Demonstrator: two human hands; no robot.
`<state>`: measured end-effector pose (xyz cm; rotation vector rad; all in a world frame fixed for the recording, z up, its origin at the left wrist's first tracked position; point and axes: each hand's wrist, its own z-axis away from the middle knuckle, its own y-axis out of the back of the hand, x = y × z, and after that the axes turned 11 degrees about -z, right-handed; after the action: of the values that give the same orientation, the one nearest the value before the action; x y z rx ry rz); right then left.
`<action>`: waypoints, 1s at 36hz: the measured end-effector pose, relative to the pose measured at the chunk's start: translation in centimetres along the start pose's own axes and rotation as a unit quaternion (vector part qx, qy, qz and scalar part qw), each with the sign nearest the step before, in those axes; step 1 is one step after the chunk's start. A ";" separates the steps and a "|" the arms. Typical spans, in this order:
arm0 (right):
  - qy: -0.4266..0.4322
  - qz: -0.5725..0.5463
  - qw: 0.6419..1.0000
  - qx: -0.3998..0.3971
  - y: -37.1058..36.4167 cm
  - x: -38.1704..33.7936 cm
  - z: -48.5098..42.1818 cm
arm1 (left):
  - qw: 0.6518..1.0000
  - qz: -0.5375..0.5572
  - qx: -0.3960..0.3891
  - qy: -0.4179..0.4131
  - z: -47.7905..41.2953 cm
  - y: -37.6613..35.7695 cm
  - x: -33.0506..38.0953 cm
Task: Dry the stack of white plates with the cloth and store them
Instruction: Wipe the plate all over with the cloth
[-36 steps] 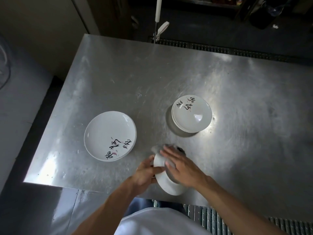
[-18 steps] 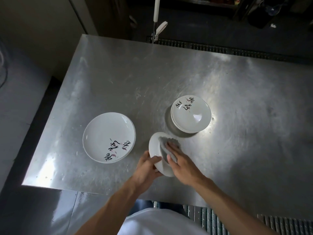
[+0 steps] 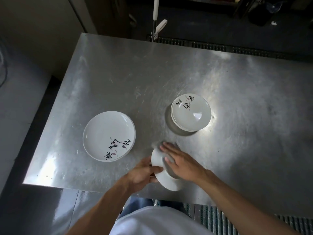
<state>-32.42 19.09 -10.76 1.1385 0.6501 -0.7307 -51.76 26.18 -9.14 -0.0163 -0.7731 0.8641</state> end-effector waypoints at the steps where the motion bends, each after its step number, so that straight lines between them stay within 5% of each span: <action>1: -0.047 -0.007 0.999 0.020 0.3 0.1 0.0 | 1.000 0.001 -0.003 0.002 0.0 -0.1 0.0; 6: 0.066 0.014 0.998 -0.013 -0.2 -0.5 1.0 | 0.999 0.033 -0.014 0.000 0.4 0.3 0.3; 11: -0.132 -0.080 0.987 0.039 1.4 0.7 1.1 | 0.997 0.074 -0.021 -0.010 0.5 1.0 0.5; 21: 0.015 -0.004 0.997 0.075 0.4 -2.8 5.3 | 0.980 0.199 0.022 0.018 -0.1 -0.1 3.9; 27: 0.054 -0.043 0.979 0.191 3.1 -4.5 4.0 | 0.973 0.228 0.012 0.032 0.1 -0.8 5.0; 29: -0.041 -0.147 0.961 0.230 4.2 -5.0 3.5 | 0.984 0.174 0.029 0.033 0.2 -0.7 5.3; 32: -0.218 -0.342 0.872 0.273 5.7 -4.7 2.9 | 0.985 -0.026 0.171 -0.011 0.0 -0.8 5.1; 34: -0.230 -0.424 0.829 0.283 6.7 -4.4 2.9 | 0.959 -0.079 0.267 -0.058 -0.3 -0.8 4.7; 36: -0.219 -0.467 0.807 0.287 7.6 -4.4 2.9 | 0.958 -0.050 0.271 -0.078 -0.3 -0.9 4.7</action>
<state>-28.80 18.99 -2.24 1.0798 0.5817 -2.0899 -49.09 28.96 -6.23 0.5797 -0.6550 0.9643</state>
